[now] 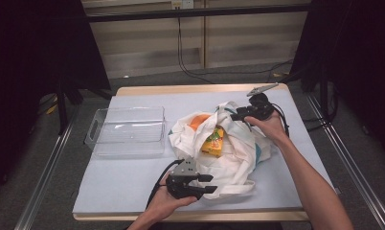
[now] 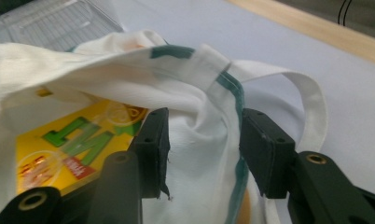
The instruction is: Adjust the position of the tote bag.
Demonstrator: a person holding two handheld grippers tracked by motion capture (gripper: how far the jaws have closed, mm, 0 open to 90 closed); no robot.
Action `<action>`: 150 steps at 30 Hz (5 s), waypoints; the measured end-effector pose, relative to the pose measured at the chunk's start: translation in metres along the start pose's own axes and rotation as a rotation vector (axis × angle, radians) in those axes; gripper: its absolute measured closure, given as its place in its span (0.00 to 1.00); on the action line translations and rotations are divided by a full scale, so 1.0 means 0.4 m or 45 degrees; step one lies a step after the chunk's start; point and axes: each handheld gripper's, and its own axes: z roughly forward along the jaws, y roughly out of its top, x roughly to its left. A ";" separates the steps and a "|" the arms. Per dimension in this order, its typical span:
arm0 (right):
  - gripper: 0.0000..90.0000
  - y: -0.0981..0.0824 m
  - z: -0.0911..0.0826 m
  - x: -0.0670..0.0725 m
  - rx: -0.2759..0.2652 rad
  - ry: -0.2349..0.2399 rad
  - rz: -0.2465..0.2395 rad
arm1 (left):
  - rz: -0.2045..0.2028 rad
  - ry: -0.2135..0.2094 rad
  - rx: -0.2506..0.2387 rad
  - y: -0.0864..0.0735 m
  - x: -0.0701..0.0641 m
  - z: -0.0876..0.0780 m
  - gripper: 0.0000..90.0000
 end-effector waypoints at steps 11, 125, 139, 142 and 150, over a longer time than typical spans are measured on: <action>0.60 -0.073 -0.112 0.054 -0.051 0.012 -0.023 | -0.016 0.105 -0.102 0.041 0.062 -0.073 0.82; 0.68 -0.182 -0.184 0.141 -0.041 0.051 -0.084 | 0.026 0.276 0.070 0.101 0.152 -0.125 0.64; 0.66 -0.175 -0.128 0.159 0.015 0.072 -0.084 | 0.139 0.092 0.220 0.064 0.077 -0.021 0.28; 0.62 -0.177 -0.113 0.156 0.051 0.070 -0.087 | 0.184 0.105 0.264 0.056 0.072 0.000 0.19; 0.53 -0.189 -0.075 0.162 0.155 0.048 -0.115 | 0.311 0.158 0.404 0.031 0.071 0.059 0.15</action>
